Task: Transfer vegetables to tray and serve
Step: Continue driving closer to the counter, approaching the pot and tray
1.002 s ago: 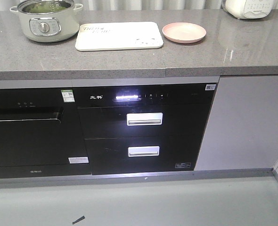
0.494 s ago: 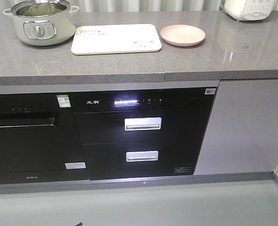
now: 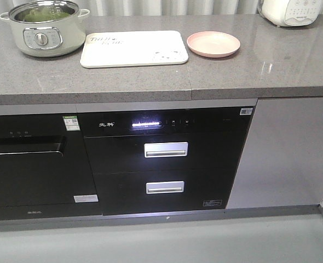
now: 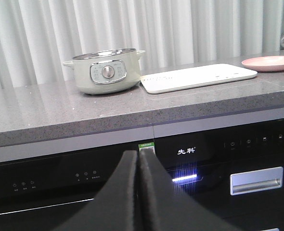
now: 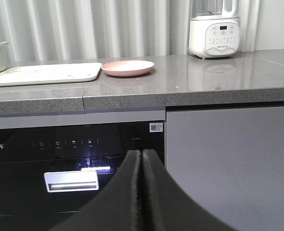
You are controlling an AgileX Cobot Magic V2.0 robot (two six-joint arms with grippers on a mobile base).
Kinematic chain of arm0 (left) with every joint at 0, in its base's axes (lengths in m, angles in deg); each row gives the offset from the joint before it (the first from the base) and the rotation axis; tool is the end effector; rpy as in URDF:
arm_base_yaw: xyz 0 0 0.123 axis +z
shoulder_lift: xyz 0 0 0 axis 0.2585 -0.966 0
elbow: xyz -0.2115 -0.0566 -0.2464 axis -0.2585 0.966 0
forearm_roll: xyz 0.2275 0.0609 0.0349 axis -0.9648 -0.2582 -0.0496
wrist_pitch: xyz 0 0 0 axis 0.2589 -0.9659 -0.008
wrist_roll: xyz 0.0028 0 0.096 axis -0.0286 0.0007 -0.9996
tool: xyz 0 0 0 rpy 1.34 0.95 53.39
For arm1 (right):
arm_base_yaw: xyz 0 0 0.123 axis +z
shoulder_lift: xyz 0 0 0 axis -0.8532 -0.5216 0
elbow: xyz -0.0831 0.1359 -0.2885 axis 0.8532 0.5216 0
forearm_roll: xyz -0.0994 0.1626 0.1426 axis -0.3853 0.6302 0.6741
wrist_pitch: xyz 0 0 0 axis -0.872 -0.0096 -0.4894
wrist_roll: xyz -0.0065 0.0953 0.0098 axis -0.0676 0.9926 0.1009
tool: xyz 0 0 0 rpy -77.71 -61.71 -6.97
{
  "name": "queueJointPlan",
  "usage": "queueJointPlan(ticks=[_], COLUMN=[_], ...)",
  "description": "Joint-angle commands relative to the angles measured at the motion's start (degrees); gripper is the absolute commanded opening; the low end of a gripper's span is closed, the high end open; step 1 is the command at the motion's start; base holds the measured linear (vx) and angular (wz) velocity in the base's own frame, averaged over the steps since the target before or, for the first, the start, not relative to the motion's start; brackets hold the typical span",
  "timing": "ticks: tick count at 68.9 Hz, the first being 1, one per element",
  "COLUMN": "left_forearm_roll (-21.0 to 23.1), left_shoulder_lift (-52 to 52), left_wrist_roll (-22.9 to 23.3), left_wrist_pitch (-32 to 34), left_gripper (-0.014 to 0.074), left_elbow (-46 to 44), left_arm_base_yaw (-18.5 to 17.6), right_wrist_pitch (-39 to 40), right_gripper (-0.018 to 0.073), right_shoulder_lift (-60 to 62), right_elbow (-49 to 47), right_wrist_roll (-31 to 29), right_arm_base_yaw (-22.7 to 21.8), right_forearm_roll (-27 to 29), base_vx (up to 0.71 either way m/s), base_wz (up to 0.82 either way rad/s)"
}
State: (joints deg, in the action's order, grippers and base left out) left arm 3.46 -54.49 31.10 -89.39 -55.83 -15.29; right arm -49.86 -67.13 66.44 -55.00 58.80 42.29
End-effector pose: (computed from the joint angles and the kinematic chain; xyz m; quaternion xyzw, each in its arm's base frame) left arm 0.0029 -0.0003 0.1991 0.0294 0.7042 0.0233 0.7091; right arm 0.0029 0.0002 0.1943 0.0167 0.7181 0.0202 0.6954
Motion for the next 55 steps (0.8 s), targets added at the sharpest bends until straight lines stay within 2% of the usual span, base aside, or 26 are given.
queueJointPlan(ticks=[1,55], left_forearm_roll=[0.1,0.1], left_shoulder_lift=[0.9,0.9], left_wrist_roll=[0.0,0.0], left_wrist_pitch=[3.8,3.8], left_gripper=[-0.0006,-0.0006], left_elbow=[0.6,0.6], left_arm_base_yaw=[0.1,0.1], right_wrist_pitch=[4.3,4.3], right_gripper=[-0.0003,-0.0003], right_shoulder_lift=[0.2,0.2], right_elbow=[0.4,0.4], right_wrist_roll=[-0.3,-0.3], right_arm_base_yaw=[-0.3,-0.3], right_forearm_roll=[-0.2,-0.2], base_vx=[0.05,0.06], base_wz=[0.00,0.01])
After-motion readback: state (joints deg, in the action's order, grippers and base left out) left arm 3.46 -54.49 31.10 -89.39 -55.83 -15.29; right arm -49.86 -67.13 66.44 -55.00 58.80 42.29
